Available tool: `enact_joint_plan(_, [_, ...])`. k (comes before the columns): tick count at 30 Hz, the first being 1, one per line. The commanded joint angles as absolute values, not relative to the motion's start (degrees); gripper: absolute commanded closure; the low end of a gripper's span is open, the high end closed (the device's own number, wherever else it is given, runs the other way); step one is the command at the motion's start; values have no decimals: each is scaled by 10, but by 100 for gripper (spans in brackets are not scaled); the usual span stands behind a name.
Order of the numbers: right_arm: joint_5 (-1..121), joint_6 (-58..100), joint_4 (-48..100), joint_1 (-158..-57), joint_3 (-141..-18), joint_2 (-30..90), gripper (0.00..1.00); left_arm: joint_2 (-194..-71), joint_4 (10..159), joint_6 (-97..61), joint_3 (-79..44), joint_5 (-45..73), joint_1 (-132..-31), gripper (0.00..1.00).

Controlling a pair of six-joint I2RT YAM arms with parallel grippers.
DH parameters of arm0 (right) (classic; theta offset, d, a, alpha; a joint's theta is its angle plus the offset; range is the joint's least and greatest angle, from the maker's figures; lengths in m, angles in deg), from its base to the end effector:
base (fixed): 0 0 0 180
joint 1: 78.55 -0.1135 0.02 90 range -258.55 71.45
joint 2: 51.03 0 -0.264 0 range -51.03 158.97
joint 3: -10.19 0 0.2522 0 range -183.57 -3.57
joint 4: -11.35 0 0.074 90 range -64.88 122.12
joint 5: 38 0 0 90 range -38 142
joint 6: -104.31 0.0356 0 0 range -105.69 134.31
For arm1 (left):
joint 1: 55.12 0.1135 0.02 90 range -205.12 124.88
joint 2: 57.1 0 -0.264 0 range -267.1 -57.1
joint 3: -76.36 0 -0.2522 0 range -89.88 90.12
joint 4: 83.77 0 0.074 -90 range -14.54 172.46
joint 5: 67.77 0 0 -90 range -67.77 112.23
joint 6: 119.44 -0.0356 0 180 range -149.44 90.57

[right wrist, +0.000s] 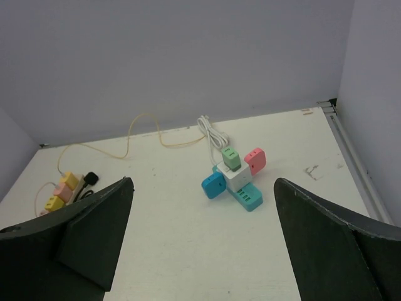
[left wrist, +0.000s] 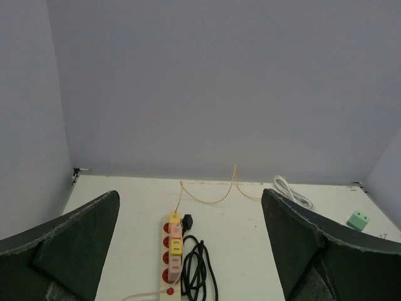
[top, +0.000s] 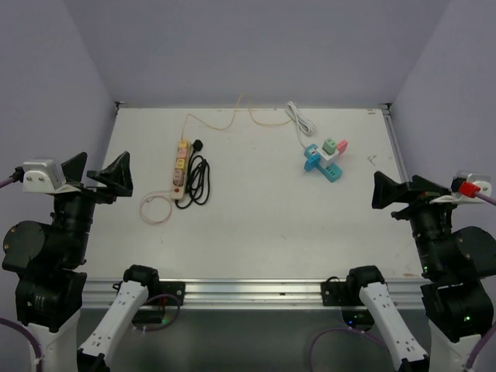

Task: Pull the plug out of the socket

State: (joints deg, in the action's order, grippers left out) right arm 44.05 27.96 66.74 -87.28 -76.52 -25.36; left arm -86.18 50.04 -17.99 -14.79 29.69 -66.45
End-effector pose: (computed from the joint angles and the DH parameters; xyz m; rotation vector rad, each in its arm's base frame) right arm 0.0135 -0.0029 0.4593 0.1760 1.4662 0.2150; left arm 0.0230 0.0001 0.4854 -0.1120 1.3354 -0.2497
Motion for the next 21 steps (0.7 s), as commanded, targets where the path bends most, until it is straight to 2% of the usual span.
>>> enact_joint_plan(1, [439, 283, 662, -876, -759, -240, 1, -857, 521, -174, -150, 294, -666, 0])
enact_joint_plan(10, [441, 288, 662, -875, -749, -236, 1, -859, 516, -175, -154, 294, -667, 0])
enact_joint_plan(21, [429, 297, 716, -876, -732, -176, 1, -893, 499, -166, -174, 272, -667, 0])
